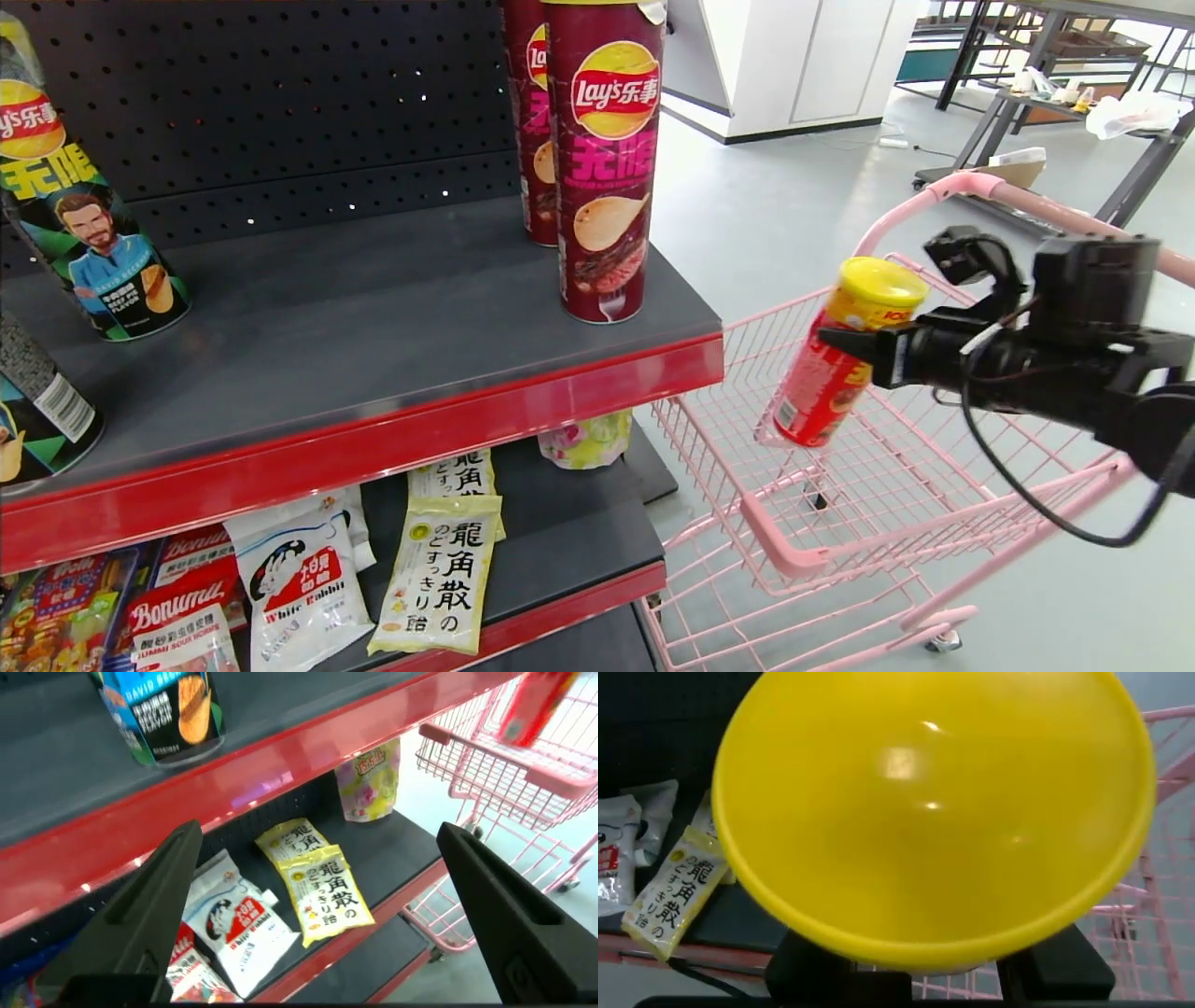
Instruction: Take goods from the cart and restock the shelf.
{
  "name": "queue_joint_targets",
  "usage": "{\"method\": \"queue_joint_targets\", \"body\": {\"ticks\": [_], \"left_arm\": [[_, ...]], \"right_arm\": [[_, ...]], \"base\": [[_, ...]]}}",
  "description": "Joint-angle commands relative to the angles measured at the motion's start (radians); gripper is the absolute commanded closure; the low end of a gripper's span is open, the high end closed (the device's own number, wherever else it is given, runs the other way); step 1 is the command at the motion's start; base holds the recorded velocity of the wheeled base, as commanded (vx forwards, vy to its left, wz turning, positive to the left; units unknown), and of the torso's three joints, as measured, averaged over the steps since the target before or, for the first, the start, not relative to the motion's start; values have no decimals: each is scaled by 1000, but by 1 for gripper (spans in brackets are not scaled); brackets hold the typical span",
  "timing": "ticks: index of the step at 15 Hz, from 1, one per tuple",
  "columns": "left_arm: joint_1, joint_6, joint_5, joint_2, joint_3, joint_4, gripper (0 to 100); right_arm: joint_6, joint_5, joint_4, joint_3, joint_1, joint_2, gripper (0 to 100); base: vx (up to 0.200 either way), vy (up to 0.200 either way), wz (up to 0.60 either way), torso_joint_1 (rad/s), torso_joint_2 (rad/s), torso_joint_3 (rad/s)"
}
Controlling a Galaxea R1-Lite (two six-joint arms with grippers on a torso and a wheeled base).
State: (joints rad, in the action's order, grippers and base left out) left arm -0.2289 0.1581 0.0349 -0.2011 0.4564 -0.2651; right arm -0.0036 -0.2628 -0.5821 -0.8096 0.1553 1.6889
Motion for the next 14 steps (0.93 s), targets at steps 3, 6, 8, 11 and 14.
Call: {"method": "queue_joint_targets", "body": {"ticks": [3,6,8,11,14], "left_arm": [[0,26,8,-86,19,4,0],[-1,57,7,-89,13,6,0],[-1,87,7,-97,8,6,0],[0,106,0,-98,8,6,0],[0,106,-30,-89,7,4,0]], "right_arm": [[-10,116,593,-19,-66,-629,100],[-65,148,751,6,-71,-798,100],[-70,178,752,13,-79,-811,100],[-104,180,751,24,-83,-816,100],[-131,181,751,43,-85,-828,100]], "base": [[0,0,0,0,0,0],[0,0,0,0,0,0],[0,0,0,0,0,0],[0,0,0,0,0,0],[-200,0,0,6,5,2]]}}
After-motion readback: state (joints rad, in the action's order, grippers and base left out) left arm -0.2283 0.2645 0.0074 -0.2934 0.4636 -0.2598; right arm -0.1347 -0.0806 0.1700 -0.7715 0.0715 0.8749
